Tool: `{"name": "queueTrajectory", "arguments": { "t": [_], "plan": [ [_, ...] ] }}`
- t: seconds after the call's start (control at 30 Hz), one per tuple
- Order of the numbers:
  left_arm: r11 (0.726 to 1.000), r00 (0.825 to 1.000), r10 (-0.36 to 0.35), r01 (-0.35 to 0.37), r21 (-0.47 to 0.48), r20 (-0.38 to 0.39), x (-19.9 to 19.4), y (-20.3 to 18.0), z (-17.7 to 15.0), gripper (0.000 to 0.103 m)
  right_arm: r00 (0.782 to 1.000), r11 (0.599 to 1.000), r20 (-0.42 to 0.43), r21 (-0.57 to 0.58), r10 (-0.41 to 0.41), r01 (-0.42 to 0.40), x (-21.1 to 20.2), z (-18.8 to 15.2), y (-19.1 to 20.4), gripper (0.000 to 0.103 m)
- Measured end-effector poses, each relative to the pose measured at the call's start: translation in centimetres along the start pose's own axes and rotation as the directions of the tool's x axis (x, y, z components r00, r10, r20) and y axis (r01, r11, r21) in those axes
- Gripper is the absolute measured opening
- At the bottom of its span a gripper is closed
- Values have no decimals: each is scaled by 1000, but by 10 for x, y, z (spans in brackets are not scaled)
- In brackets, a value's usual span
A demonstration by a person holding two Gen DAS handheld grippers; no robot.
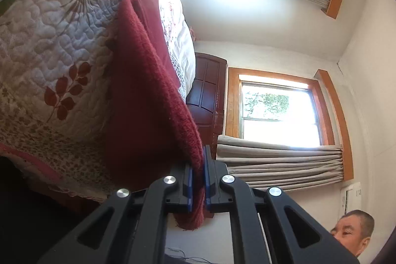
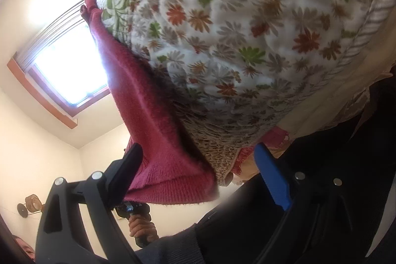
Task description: Fold small clothes
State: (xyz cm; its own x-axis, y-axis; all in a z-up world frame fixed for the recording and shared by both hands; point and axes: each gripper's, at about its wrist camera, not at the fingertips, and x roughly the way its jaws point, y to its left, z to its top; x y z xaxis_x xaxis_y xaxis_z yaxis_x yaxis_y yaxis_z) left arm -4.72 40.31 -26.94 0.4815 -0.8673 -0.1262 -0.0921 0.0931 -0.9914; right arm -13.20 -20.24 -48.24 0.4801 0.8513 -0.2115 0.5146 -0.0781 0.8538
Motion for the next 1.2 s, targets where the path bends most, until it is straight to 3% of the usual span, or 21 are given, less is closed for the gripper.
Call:
{"name": "queueTrajectory", "arguments": {
  "t": [0.13, 0.2, 0.27, 0.3, 0.33, 0.5, 0.73, 0.97, 1.2],
  "plan": [
    [1000, 1000, 5, -5, 3, -8, -3, 0, 2, 6, 999, 999, -7, 20, 50, -50, 11, 2, -6, 87],
    [1000, 1000, 13, -13, 1, -3, -5, 2, 2, 6, 997, 997, -17, 13, 80, -80, 14, 2, -1, 65],
    [1000, 1000, 21, -21, -7, 9, -11, 7, 1, 6, 997, 997, -21, -3, 74, -74, 11, -3, 4, 20],
    [1000, 1000, 25, -25, -15, 19, -15, 11, 0, 6, 998, 998, -14, -15, 64, -65, 8, -5, 10, 10],
    [999, 999, 25, -25, -26, 30, -19, 16, -1, 6, 998, 998, -5, -27, 63, -63, 5, -6, 20, 6],
    [996, 995, 28, -20, -88, 94, -44, 41, -19, 6, 999, 988, 23, -150, 43, -39, -28, -30, 77, 6],
    [987, 985, -33, 59, -151, 167, -62, 62, -31, 6, 999, 955, 31, -295, 16, -6, -39, -45, 178, 6],
    [968, 970, -155, 187, -168, 187, -52, 51, -2, 6, 997, 928, 77, -371, 22, 8, -32, -38, 256, 6],
    [949, 958, -217, 252, -190, 190, -34, 40, 61, 6, 990, 916, 144, -395, -11, 68, -2, -9, 315, 6]
  ]
}}
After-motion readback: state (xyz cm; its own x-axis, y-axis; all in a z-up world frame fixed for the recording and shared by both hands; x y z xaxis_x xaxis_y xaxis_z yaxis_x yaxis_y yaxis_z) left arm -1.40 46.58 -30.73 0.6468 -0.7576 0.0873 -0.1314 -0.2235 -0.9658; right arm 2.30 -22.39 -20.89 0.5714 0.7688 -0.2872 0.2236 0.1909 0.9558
